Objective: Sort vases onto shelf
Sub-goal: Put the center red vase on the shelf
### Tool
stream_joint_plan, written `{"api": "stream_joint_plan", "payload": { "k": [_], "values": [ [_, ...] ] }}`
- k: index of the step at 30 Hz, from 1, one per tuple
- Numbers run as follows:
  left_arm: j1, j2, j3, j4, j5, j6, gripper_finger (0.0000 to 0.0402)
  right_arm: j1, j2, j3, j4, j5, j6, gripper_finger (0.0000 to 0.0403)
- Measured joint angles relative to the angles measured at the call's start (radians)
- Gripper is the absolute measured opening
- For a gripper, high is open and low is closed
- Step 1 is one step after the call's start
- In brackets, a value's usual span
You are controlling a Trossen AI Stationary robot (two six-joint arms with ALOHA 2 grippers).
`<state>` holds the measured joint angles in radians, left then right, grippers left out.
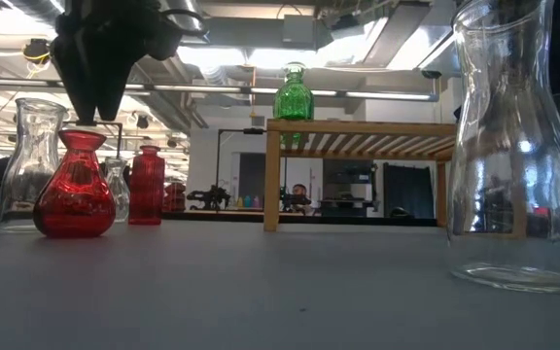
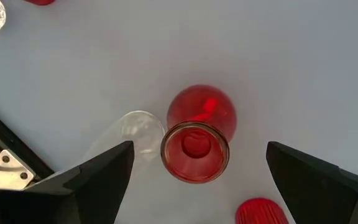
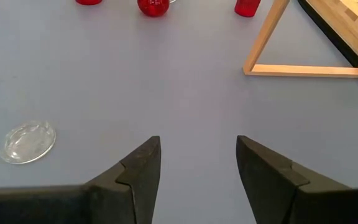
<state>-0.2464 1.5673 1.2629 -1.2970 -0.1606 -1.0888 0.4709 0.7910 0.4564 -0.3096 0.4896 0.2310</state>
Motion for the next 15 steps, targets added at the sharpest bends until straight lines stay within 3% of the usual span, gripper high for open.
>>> {"api": "stream_joint_plan", "payload": {
  "k": [15],
  "values": [
    [-0.003,0.005,-0.001,0.010,-0.039,-0.007,0.0361,0.000,0.000,0.000,0.000,-0.003,0.000,0.0195]
  ]
}}
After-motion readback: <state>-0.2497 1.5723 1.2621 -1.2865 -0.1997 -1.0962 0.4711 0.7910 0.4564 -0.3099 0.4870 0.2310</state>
